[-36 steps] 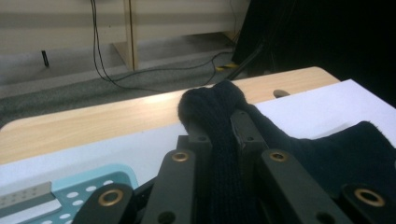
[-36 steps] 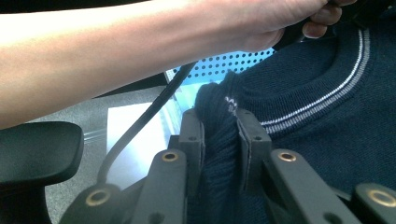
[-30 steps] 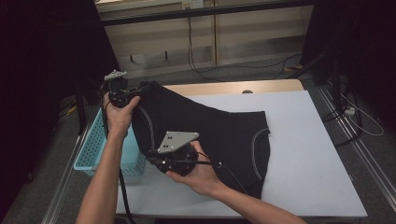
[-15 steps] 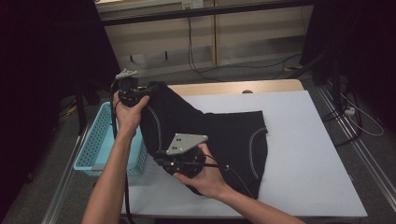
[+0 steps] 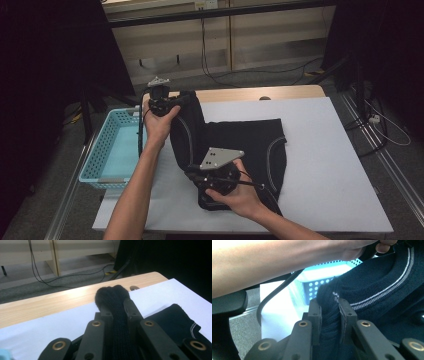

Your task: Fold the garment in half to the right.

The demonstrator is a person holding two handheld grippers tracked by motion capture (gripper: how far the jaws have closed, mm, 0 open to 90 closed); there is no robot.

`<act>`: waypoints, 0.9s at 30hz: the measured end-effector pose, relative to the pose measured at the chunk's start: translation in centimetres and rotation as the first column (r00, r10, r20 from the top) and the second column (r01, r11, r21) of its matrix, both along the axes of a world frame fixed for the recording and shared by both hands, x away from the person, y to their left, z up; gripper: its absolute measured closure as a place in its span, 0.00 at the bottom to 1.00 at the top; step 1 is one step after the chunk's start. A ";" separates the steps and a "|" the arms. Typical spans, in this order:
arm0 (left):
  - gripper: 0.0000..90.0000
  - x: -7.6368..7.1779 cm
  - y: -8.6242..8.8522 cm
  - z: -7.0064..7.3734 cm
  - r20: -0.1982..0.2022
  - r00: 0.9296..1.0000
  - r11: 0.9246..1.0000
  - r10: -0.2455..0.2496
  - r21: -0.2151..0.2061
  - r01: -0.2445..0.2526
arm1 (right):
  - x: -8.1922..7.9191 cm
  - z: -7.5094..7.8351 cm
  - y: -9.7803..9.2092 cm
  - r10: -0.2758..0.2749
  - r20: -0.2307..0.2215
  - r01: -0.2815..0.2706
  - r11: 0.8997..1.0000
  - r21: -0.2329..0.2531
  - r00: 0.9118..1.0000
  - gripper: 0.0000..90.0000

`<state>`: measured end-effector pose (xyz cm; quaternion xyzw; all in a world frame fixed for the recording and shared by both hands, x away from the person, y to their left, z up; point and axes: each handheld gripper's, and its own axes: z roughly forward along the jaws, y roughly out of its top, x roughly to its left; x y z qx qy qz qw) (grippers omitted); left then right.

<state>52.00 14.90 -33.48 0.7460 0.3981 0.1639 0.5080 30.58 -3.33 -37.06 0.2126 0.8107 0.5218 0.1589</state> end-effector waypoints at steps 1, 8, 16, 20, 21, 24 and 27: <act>0.90 0.0 -0.3 -0.1 -0.001 1.000 1.000 -0.005 0.002 0.005 | -0.1 -0.1 -0.3 -0.003 0.001 0.003 1.000 -0.004 1.000 0.84; 0.90 0.1 -2.0 -1.4 -0.012 1.000 1.000 -0.026 0.009 0.026 | -0.6 -1.0 -2.1 -0.035 -0.012 0.035 0.999 -0.006 0.999 0.84; 0.90 -0.1 -3.9 -2.4 -0.011 0.999 0.999 -0.039 0.022 0.039 | -1.1 -2.2 -4.0 -0.070 -0.035 0.070 0.998 -0.002 0.997 0.84; 0.90 -0.1 -4.7 -3.0 -0.024 0.999 0.998 -0.049 0.032 0.050 | -1.2 -2.8 -4.7 -0.085 -0.048 0.084 0.996 -0.014 0.995 0.84; 0.90 -0.1 -4.9 -3.1 -0.028 0.998 0.998 -0.052 0.028 0.053 | -1.3 -3.0 -4.9 -0.084 -0.052 0.084 0.996 -0.016 0.995 0.84; 0.90 0.0 -5.5 -3.6 -0.031 0.998 0.998 -0.061 0.026 0.062 | -1.3 -3.6 -5.4 -0.091 -0.064 0.089 0.996 -0.026 0.994 0.84; 0.90 0.1 -6.4 -4.0 -0.037 0.996 0.995 -0.086 0.040 0.087 | -1.5 -4.0 -5.8 -0.097 -0.072 0.095 0.995 -0.033 0.993 0.84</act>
